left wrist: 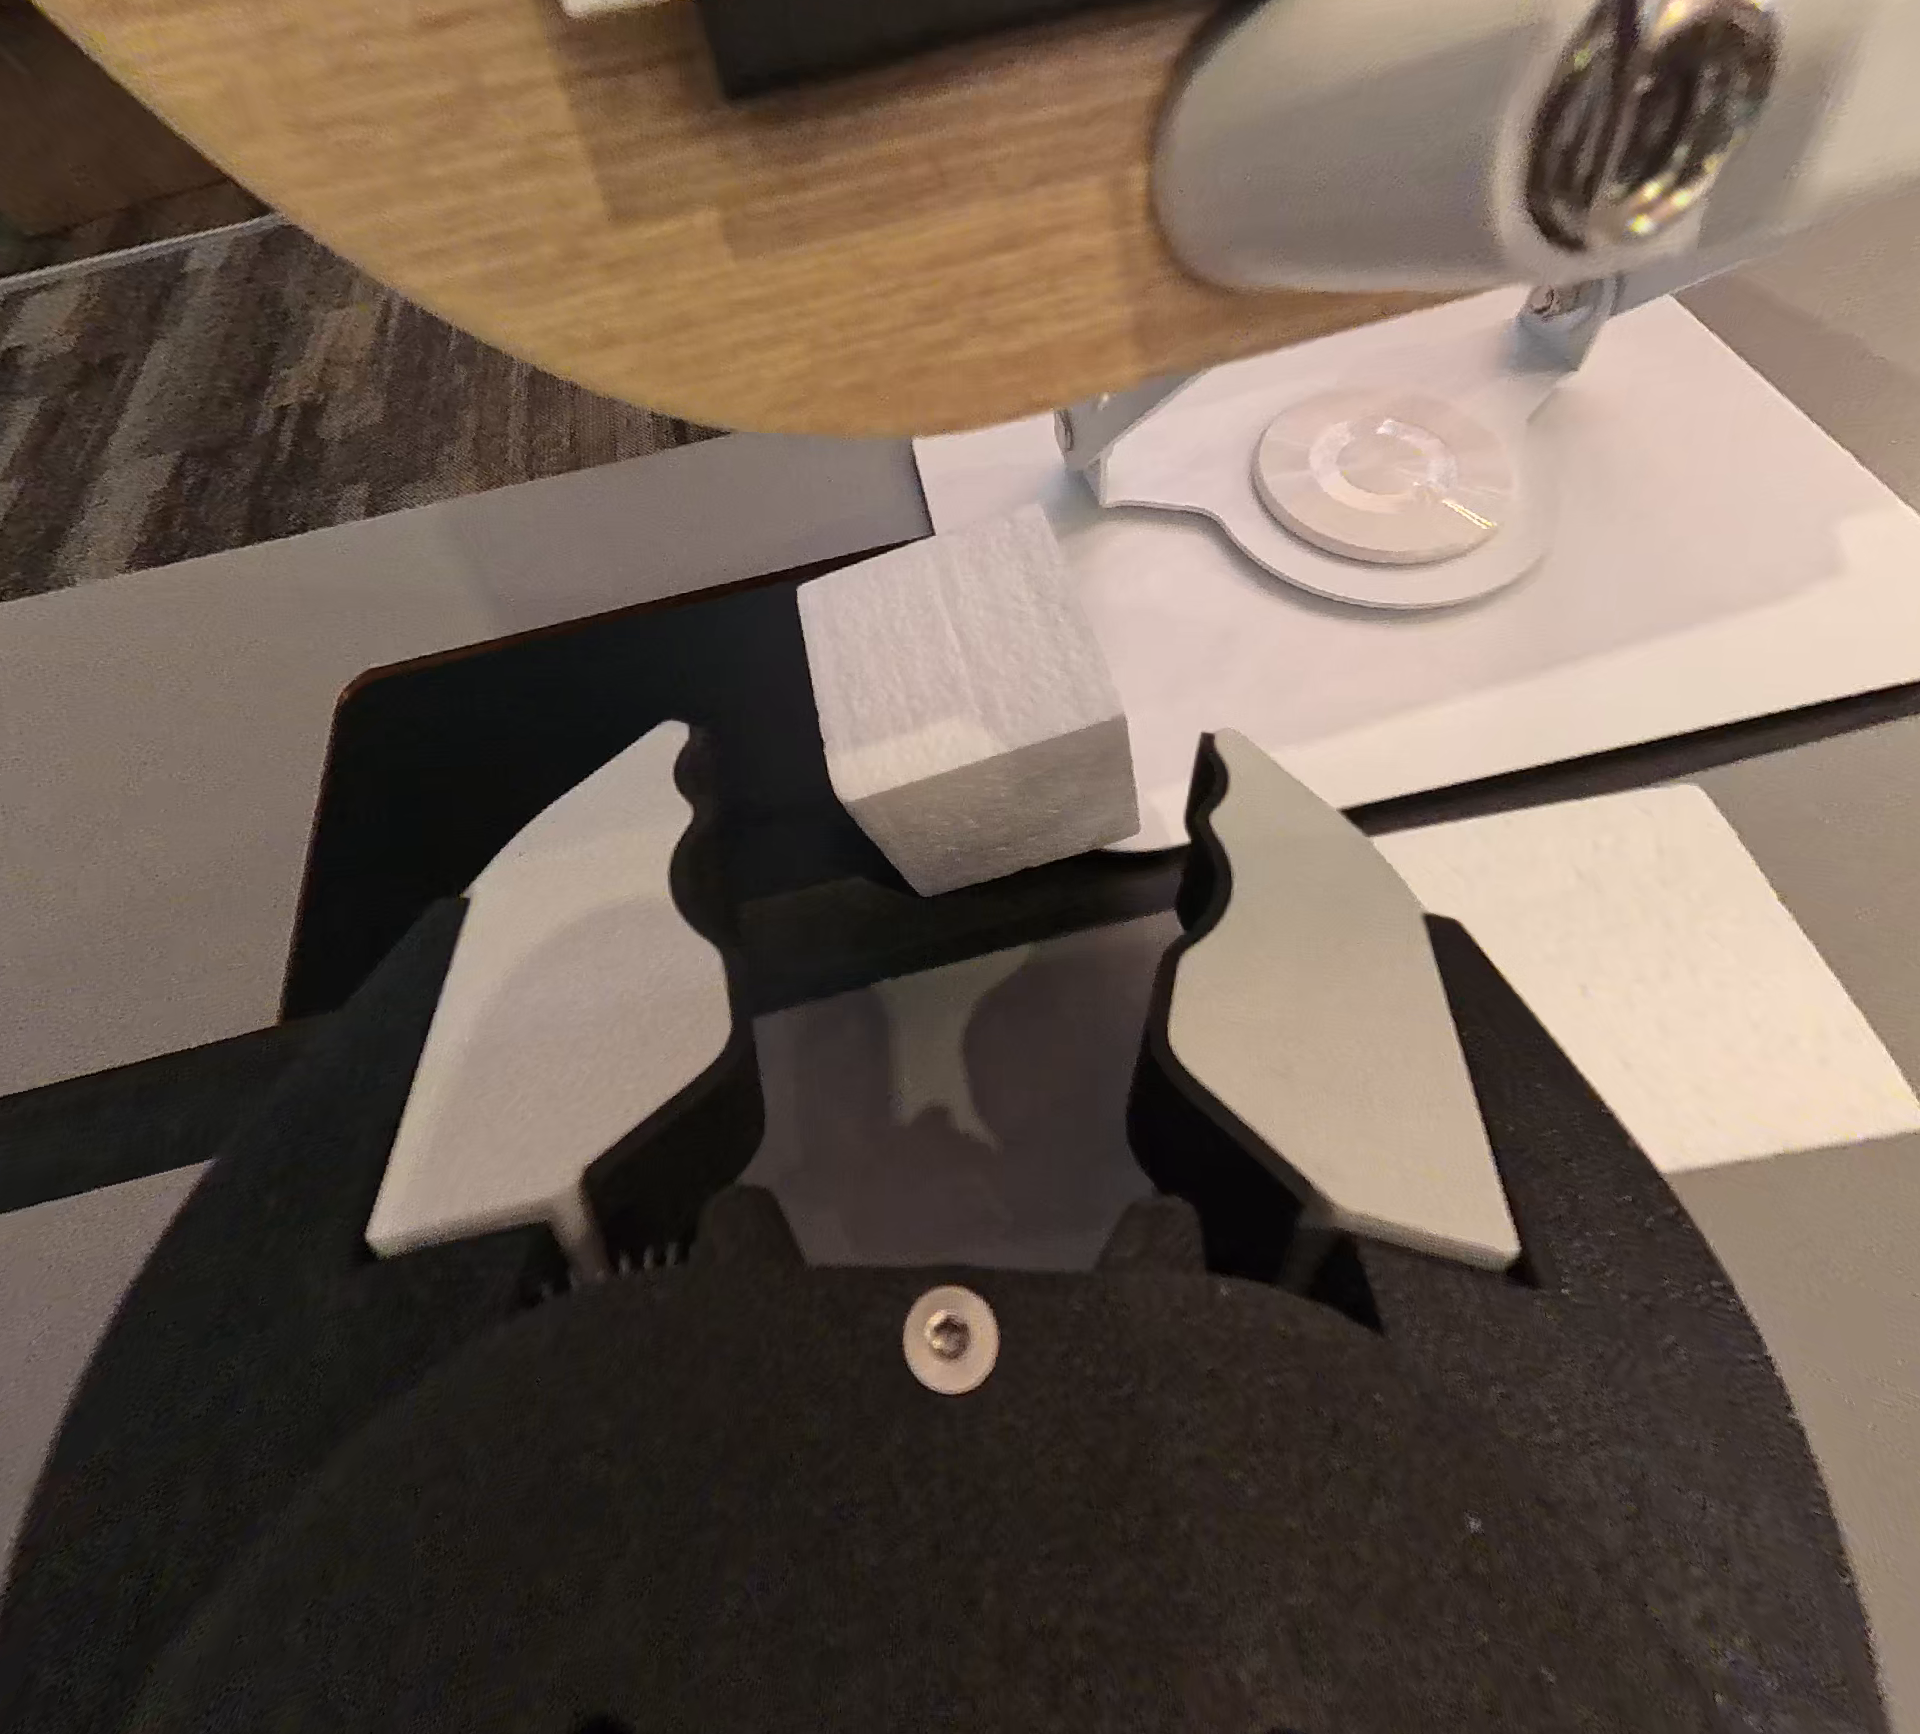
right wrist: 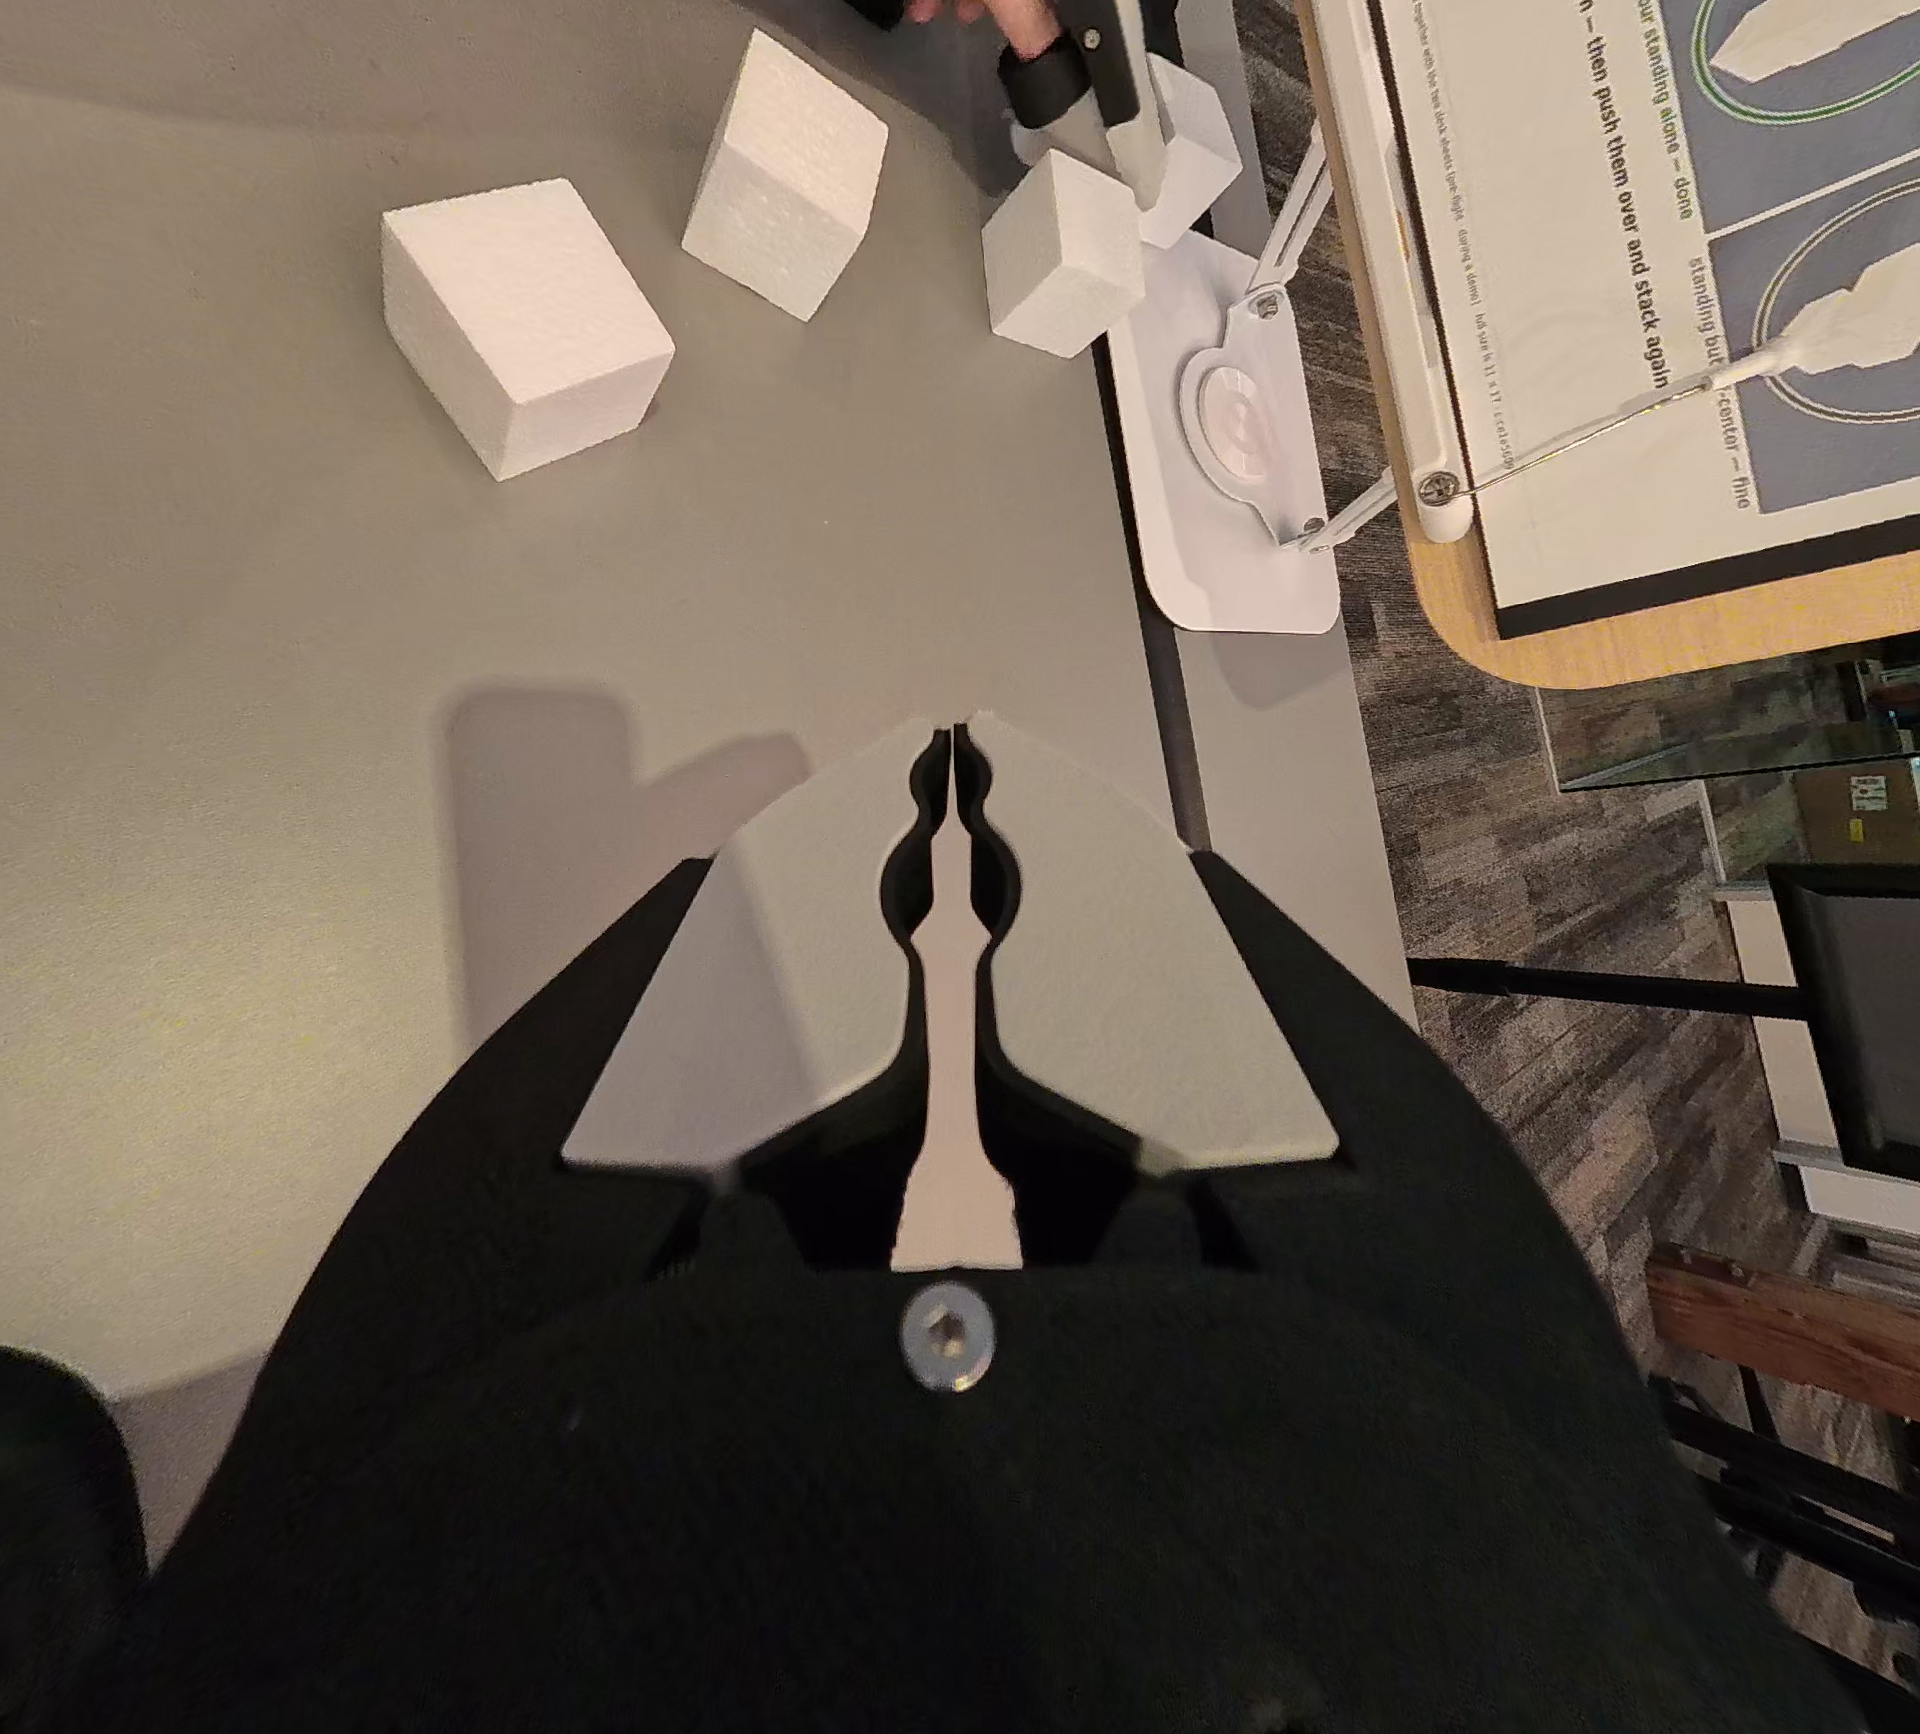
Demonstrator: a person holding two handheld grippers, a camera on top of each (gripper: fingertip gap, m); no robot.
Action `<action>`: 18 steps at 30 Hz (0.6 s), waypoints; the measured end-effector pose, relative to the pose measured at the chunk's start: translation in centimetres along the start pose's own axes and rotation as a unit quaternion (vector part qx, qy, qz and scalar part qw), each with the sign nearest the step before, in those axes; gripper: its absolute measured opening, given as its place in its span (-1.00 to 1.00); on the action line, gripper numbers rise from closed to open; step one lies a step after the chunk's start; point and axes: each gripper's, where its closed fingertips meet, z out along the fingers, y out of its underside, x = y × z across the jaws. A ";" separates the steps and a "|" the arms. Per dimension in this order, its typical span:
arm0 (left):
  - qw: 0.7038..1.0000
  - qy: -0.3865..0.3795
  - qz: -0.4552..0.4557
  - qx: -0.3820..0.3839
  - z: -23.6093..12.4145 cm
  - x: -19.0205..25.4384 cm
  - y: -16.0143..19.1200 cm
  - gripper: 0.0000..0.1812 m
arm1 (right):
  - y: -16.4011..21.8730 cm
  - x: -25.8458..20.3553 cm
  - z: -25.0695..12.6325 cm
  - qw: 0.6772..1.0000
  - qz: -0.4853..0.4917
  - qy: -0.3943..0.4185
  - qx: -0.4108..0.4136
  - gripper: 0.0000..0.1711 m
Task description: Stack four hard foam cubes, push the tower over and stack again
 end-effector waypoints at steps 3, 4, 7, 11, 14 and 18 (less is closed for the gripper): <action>1.000 0.012 -0.023 -0.009 0.3 0.4 0.1 -0.08 | 0.1 0.0 0.1 1.000 0.000 -0.002 -0.003 -0.98; 0.999 0.012 -0.029 -0.014 0.5 0.4 0.1 -0.12 | 0.2 -0.1 0.2 1.000 0.000 -0.002 -0.005 -0.98; 0.999 0.001 -0.034 -0.031 0.8 0.2 0.6 -0.25 | 0.4 -0.2 0.4 1.000 -0.001 -0.004 -0.009 -0.98; 0.999 0.006 -0.035 -0.041 1.0 0.3 0.8 -0.34 | 0.5 -0.2 0.6 1.000 -0.001 -0.004 -0.014 -0.98; 0.998 0.012 -0.038 -0.038 0.7 0.3 0.8 -0.34 | 0.3 -0.3 0.7 1.000 0.002 -0.010 -0.008 -0.98; 0.998 0.009 -0.054 -0.028 -0.7 -0.5 1.2 -0.35 | -0.2 -1.2 1.4 1.000 -0.002 -0.030 -0.003 -0.96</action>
